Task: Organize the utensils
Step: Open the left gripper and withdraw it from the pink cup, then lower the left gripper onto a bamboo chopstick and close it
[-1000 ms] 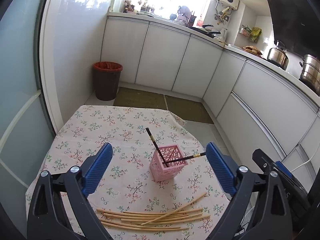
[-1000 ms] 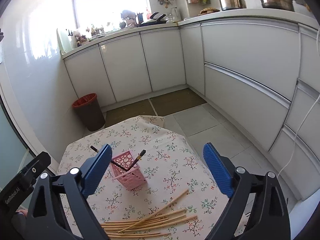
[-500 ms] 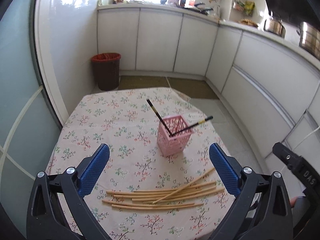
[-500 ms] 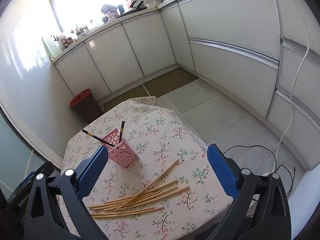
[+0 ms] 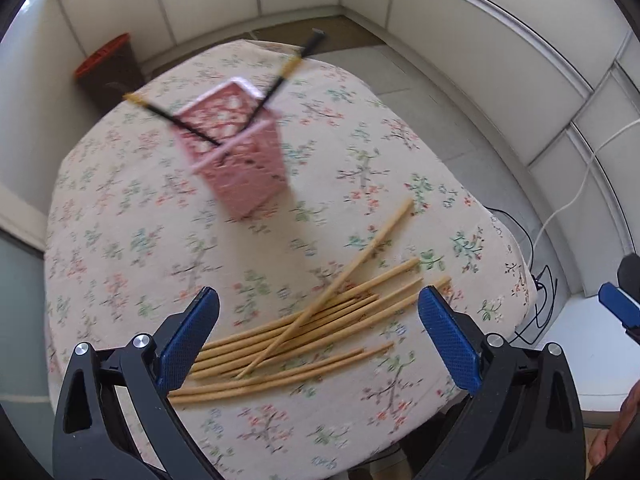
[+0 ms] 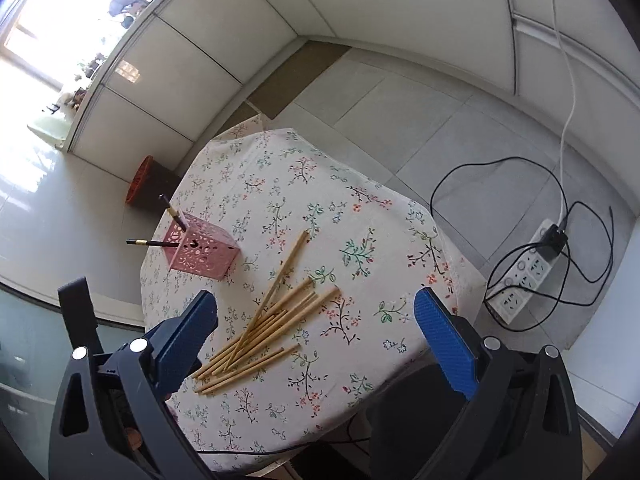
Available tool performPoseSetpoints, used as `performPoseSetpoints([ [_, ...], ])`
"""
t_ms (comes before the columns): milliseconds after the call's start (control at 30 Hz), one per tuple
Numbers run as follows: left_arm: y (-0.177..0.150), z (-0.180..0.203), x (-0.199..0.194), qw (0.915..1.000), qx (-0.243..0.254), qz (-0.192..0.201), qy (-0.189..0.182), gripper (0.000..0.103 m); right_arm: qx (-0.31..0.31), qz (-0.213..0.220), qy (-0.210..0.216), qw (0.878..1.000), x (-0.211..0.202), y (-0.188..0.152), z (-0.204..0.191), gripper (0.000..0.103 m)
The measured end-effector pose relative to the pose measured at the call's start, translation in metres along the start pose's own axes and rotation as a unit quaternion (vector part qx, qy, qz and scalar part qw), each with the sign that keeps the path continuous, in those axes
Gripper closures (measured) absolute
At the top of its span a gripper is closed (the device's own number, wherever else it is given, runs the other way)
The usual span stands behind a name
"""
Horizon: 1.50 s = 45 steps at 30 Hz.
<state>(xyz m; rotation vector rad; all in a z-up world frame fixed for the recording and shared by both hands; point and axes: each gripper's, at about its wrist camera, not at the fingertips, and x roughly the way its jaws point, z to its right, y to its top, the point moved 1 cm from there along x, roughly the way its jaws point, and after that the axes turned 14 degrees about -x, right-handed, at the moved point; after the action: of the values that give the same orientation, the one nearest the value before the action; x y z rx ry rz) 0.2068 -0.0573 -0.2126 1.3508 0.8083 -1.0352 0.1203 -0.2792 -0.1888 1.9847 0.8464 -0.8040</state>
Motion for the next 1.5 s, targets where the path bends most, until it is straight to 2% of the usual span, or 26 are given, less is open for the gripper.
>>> performPoseSetpoints([
  [33,0.003,0.008,0.007,1.0,0.008,0.001,0.001,0.011,0.005,-0.002,0.0,1.0,0.001,0.002,0.004,0.007],
  [100,0.007,0.026,0.021,0.9997,0.026,0.003,0.002,0.022,0.011,-0.005,0.0,1.0,0.003,0.005,0.012,0.007],
  [167,0.014,0.038,0.035,0.9992,0.038,-0.005,0.001,0.044,0.017,-0.009,-0.002,1.0,0.005,0.007,0.02,0.007],
  [400,0.019,0.06,0.075,0.9968,0.075,-0.027,0.007,0.073,0.039,-0.026,-0.009,0.999,0.017,0.011,0.038,0.007],
  [467,0.017,0.061,0.083,0.9955,0.089,-0.029,0.015,0.089,0.043,-0.036,-0.01,0.998,0.023,0.01,0.038,0.007],
  [533,0.014,0.06,0.092,0.9939,0.101,-0.03,0.03,0.097,0.044,-0.044,-0.01,0.998,0.028,0.008,0.037,0.007],
  [667,0.014,0.049,0.088,0.9941,0.108,-0.01,0.001,0.103,0.044,-0.061,-0.015,0.997,0.039,0.004,0.032,0.007],
  [767,0.017,0.041,0.077,0.9948,0.099,0.013,-0.022,0.103,0.048,-0.075,-0.018,0.996,0.047,0.001,0.029,0.007],
  [933,0.013,0.024,0.03,0.991,0.103,0.048,-0.072,0.103,0.065,-0.091,-0.016,0.994,0.06,-0.001,0.021,0.007],
  [1000,0.012,0.021,0.016,0.9878,0.11,0.036,-0.104,0.103,0.074,-0.097,-0.011,0.993,0.063,-0.001,0.017,0.007],
  [1067,0.013,0.024,0.014,0.9841,0.123,0.001,-0.128,0.099,0.078,-0.094,-0.007,0.993,0.061,0.0,0.014,0.007],
  [1100,0.014,0.028,0.018,0.9842,0.128,-0.011,-0.122,0.097,0.077,-0.088,-0.008,0.993,0.058,0.001,0.013,0.007],
  [1133,0.016,0.033,0.023,0.9858,0.128,-0.017,-0.107,0.086,0.076,-0.081,-0.011,0.994,0.054,0.002,0.013,0.007],
  [1167,0.017,0.037,0.029,0.9879,0.125,-0.021,-0.089,0.066,0.075,-0.076,-0.014,0.994,0.05,0.003,0.014,0.007],
  [1233,0.022,0.045,0.043,0.9904,0.115,-0.03,-0.07,0.05,0.076,-0.071,-0.017,0.994,0.045,0.006,0.02,0.007],
  [1367,0.026,0.064,0.066,0.9884,0.144,-0.037,-0.028,0.049,0.089,-0.072,-0.019,0.993,0.045,0.011,0.04,0.007],
  [1500,0.029,0.075,0.083,0.9835,0.172,-0.052,-0.022,0.05,0.107,-0.079,-0.014,0.991,0.055,0.015,0.057,0.007],
])
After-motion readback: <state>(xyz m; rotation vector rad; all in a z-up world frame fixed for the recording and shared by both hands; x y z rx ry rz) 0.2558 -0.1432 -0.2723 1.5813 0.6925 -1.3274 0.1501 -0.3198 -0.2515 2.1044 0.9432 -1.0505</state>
